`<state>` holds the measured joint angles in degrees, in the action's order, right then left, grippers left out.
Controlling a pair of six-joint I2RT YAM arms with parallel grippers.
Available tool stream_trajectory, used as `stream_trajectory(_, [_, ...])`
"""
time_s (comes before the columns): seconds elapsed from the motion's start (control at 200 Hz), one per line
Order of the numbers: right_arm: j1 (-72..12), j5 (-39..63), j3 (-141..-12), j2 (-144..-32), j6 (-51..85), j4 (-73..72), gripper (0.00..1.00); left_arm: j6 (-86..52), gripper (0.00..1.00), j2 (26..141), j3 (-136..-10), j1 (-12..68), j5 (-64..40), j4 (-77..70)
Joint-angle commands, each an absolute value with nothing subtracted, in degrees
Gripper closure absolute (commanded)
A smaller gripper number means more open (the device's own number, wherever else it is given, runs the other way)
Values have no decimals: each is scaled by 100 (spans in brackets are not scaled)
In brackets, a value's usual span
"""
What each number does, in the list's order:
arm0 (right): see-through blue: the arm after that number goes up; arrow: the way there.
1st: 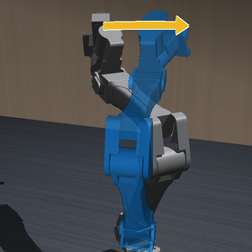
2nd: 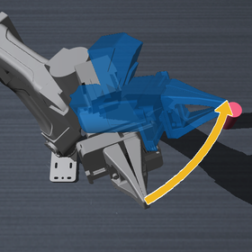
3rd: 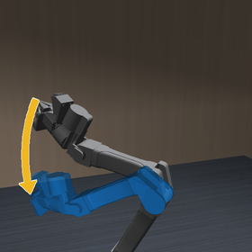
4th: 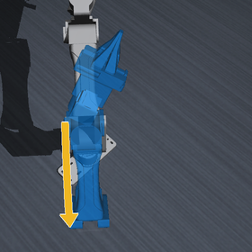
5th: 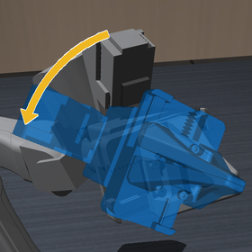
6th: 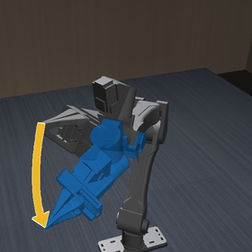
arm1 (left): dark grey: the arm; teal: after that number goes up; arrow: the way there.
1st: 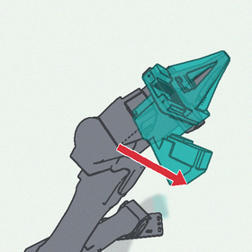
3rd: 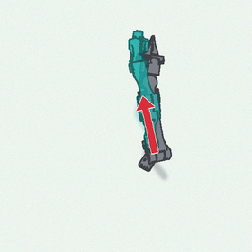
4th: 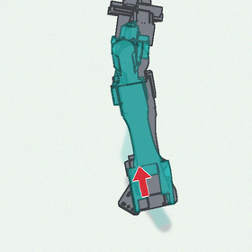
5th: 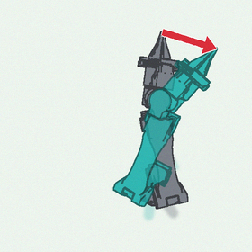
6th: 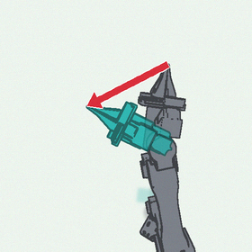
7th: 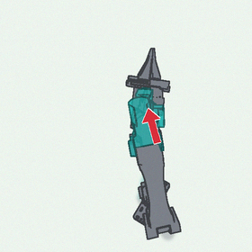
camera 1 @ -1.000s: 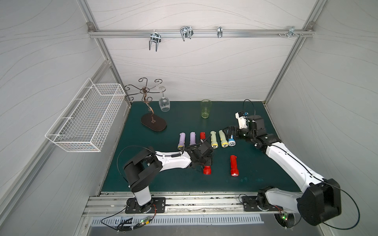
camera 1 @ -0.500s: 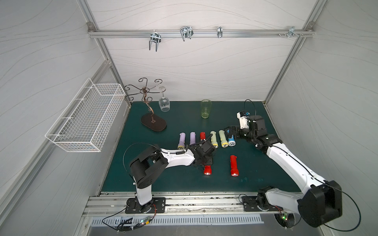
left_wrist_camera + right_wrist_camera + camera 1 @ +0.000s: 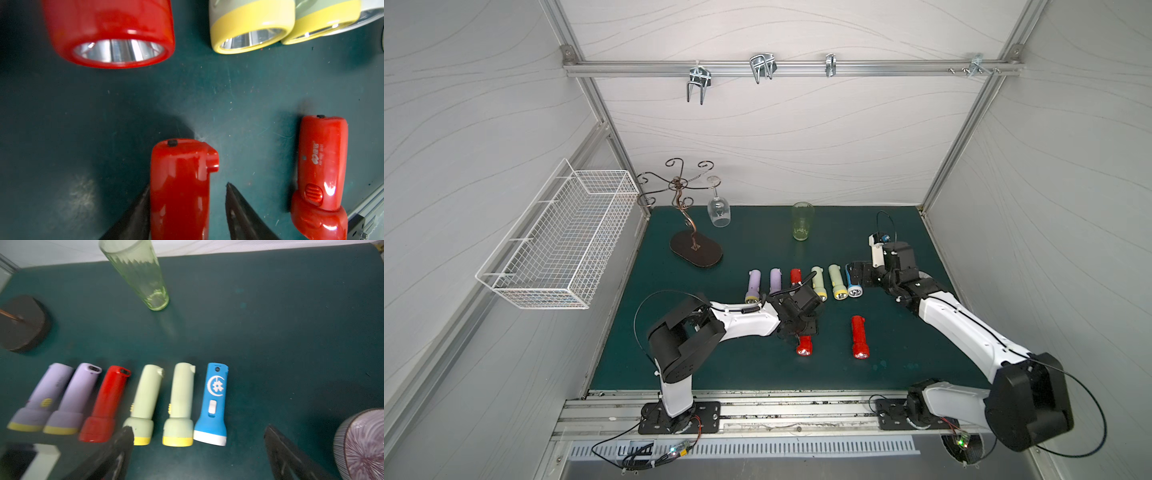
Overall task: Close the plug at the bottom of the flashlight
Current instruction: Place the flashlight at the center of the board, then reset both arms
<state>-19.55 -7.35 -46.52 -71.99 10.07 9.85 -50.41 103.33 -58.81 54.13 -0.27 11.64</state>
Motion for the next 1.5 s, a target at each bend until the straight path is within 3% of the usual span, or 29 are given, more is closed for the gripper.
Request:
stream_trajectory(0.0, [-1907,-1356,-4515,-7374,700,536,1,-4820,42,10031,-5959,5337,105,1407])
stream_trajectory(0.325, [-1312,-1699,-3539,-7418,506,-1087,1,-3809,42,8699,-6508,5145,684,2486])
stream_trajectory(0.545, [-1229,-1961,-2419,-7645,160,-3394,1,-2481,38,7329,-6197,4139,1089,2228])
stream_trajectory(0.69, [-1227,-2079,-2353,-8077,-130,-4101,1,-1607,17,6362,-5321,3110,1532,1357])
stream_trajectory(0.845, [-1221,-2073,-2043,-8730,-329,-5429,1,-1297,5,5733,-4204,1690,1261,66])
stream_trajectory(0.88, [-1230,-2085,-1966,-8907,-421,-5855,1,-1309,3,5692,-4023,1379,1146,-128])
stream_trajectory(0.966, [-1181,-1910,-2024,-8675,-275,-5317,1,-1209,3,5719,-3612,802,1011,-550])
stream_trajectory(1.066, [-1133,-1717,-1858,-9261,-423,-6357,1,-959,3,5867,-3060,334,1206,-1307])
stream_trajectory(1.161, [-1108,-1562,-1990,-9001,-345,-5649,1,-1152,4,6165,-2790,-192,1017,-1933])
stream_trajectory(1.261, [-1101,-1966,-2208,-9046,-143,-5271,1,-1022,4,6562,-2667,-420,1062,-2236])
stream_trajectory(1.386, [-914,-1687,-2350,-9047,-19,-4998,1,-480,6,6972,-2608,-434,901,-2367])
stream_trajectory(1.496, [-905,-1670,-2355,-9055,-25,-5010,1,-398,5,7187,-2169,-446,530,-3761])
